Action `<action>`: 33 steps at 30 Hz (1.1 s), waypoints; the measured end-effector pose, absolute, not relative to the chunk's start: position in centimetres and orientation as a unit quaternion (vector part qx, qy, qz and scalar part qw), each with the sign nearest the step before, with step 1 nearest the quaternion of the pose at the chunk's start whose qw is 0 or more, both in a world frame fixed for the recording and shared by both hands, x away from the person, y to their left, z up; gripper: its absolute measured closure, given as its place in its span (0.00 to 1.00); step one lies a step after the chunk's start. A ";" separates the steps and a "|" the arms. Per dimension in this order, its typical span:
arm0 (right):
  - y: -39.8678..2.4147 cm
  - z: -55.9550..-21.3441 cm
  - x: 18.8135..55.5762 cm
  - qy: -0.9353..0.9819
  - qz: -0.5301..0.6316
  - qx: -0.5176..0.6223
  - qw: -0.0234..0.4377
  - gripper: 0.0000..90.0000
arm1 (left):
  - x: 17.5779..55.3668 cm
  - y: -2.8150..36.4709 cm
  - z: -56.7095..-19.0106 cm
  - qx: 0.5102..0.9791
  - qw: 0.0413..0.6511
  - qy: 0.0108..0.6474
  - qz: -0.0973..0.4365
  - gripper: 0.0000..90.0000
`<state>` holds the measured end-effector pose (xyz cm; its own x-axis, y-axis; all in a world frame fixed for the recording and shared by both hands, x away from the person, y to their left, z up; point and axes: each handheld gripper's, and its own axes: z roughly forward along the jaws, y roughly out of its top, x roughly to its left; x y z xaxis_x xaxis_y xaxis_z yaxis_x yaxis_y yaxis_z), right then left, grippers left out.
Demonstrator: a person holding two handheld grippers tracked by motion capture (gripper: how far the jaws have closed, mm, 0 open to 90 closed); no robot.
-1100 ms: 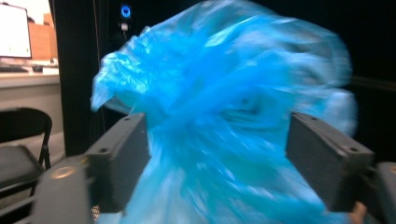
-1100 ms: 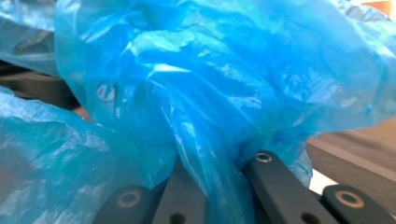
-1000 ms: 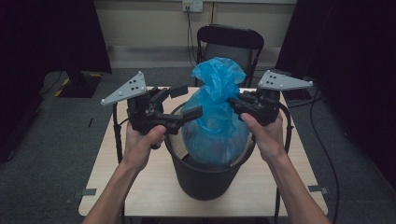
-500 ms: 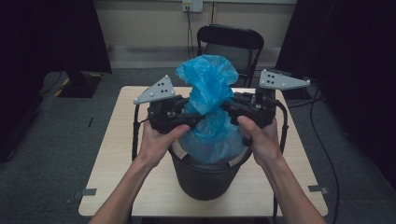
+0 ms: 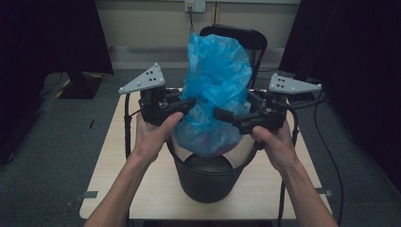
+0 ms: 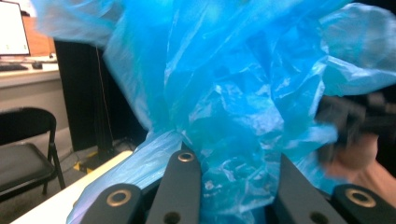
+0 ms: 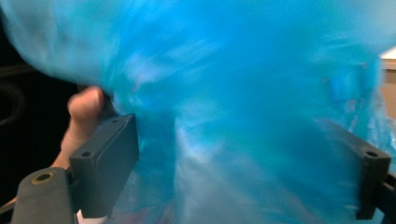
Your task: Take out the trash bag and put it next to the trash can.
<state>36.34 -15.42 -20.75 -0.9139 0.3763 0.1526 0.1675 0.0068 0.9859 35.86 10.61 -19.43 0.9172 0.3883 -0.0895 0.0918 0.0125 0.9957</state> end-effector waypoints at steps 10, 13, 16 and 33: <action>-14.0 -21.6 38.3 0.735 0.647 0.193 0.061 0.15 | 35.7 10.0 -18.8 0.678 0.706 0.165 0.121 0.95; -13.2 -21.6 38.4 0.746 0.634 0.194 0.060 0.18 | 35.6 9.8 -18.9 0.679 0.707 0.159 0.118 0.95; -12.9 -22.0 38.8 0.755 0.627 0.185 0.047 0.35 | 35.6 10.0 -18.9 0.681 0.704 0.157 0.123 0.95; -14.3 -22.0 39.5 0.742 0.646 0.175 0.041 0.99 | 35.9 10.2 -19.1 0.674 0.704 0.185 0.126 0.63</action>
<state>39.46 -14.25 -22.02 -0.9352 0.3134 0.1647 0.2061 0.1039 0.9730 35.85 10.15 -19.13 0.8996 0.4273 -0.0902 0.0710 0.0607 0.9956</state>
